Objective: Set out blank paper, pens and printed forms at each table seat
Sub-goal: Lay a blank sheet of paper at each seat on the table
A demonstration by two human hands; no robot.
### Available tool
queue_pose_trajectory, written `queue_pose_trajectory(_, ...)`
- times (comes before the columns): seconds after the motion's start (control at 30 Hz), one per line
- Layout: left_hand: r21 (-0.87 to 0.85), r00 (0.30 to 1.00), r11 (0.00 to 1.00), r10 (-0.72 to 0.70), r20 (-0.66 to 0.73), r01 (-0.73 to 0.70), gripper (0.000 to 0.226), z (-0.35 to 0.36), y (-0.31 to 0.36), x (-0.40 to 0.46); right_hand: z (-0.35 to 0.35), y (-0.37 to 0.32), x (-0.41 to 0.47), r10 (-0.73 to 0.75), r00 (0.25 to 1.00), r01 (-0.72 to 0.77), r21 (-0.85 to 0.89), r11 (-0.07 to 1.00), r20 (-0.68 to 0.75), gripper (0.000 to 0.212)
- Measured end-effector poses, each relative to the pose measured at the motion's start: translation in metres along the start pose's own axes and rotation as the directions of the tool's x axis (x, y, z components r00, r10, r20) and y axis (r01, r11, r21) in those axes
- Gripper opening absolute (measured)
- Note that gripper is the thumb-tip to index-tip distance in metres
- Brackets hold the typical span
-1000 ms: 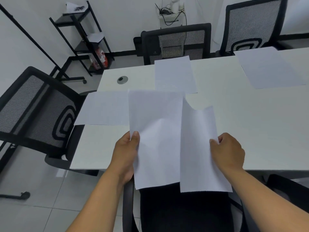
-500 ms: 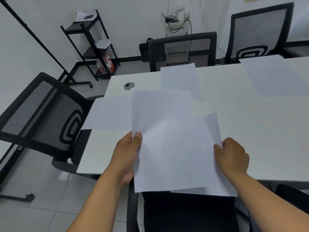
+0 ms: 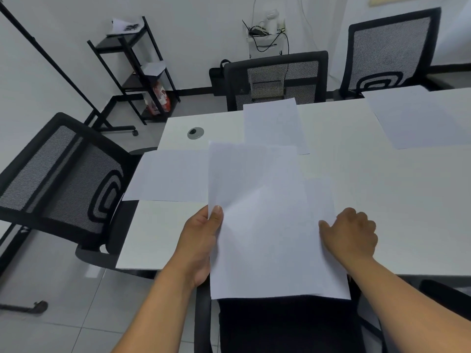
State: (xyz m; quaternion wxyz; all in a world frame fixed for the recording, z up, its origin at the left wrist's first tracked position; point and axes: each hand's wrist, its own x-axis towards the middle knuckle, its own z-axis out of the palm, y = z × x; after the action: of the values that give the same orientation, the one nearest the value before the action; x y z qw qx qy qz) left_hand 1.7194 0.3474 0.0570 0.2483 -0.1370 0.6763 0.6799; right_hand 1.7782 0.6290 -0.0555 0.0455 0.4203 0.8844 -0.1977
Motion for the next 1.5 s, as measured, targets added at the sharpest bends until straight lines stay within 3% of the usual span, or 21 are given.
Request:
queue_pose_trajectory(0.13,0.005,1.000,1.000,0.002,0.003,-0.002,0.031,0.002,0.001,0.002,-0.005,-0.006,-0.005,0.041,0.999,-0.040,0.064,0.997,-0.011,0.056)
queue_pose_trajectory(0.27,-0.005,1.000,1.000,-0.001,0.016,0.001,0.031,0.003,0.003,0.003,-0.017,-0.017,-0.013,-0.013,0.999,0.023,0.262,0.965,-0.041,0.042)
queue_pose_trajectory(0.33,-0.014,1.000,1.000,-0.002,0.026,0.003,0.031,0.004,0.004,0.002,-0.027,-0.023,-0.018,-0.111,0.994,0.108,0.422,0.900,-0.017,0.033)
queue_pose_trajectory(0.47,-0.007,0.998,1.000,0.010,0.058,-0.009,0.031,0.010,0.012,-0.007,-0.061,-0.028,-0.039,-0.297,0.949,0.145,0.686,0.713,0.109,0.043)
queue_pose_trajectory(0.63,0.012,0.997,1.000,0.014,0.073,-0.015,0.031,0.019,0.023,-0.018,-0.096,-0.018,-0.057,-0.263,0.954,0.036,0.815,0.578,0.144,0.061)
queue_pose_trajectory(0.7,0.029,0.995,0.999,0.018,0.094,-0.020,0.031,0.026,0.027,-0.026,-0.113,-0.010,-0.066,-0.241,0.961,0.020,0.836,0.549,0.135,0.066)
queue_pose_trajectory(0.8,0.051,0.990,0.998,0.024,0.137,-0.031,0.032,0.041,0.033,-0.043,-0.137,0.007,-0.079,-0.271,0.959,0.079,0.840,0.537,0.083,0.056)
queue_pose_trajectory(0.97,0.085,0.981,0.995,0.037,0.190,-0.054,0.031,0.070,0.039,-0.074,-0.171,0.035,-0.100,-0.199,0.980,0.106,0.774,0.625,0.027,0.036)
queue_pose_trajectory(1.2,0.127,0.961,0.986,0.069,0.267,-0.106,0.033,0.126,0.040,-0.126,-0.229,0.092,-0.128,-0.160,0.985,0.159,0.738,0.656,-0.070,0.033)
queue_pose_trajectory(1.5,0.125,0.953,0.983,0.093,0.290,-0.133,0.032,0.235,0.016,-0.225,-0.303,0.214,-0.149,-0.145,0.980,0.200,0.707,0.678,-0.137,0.038)
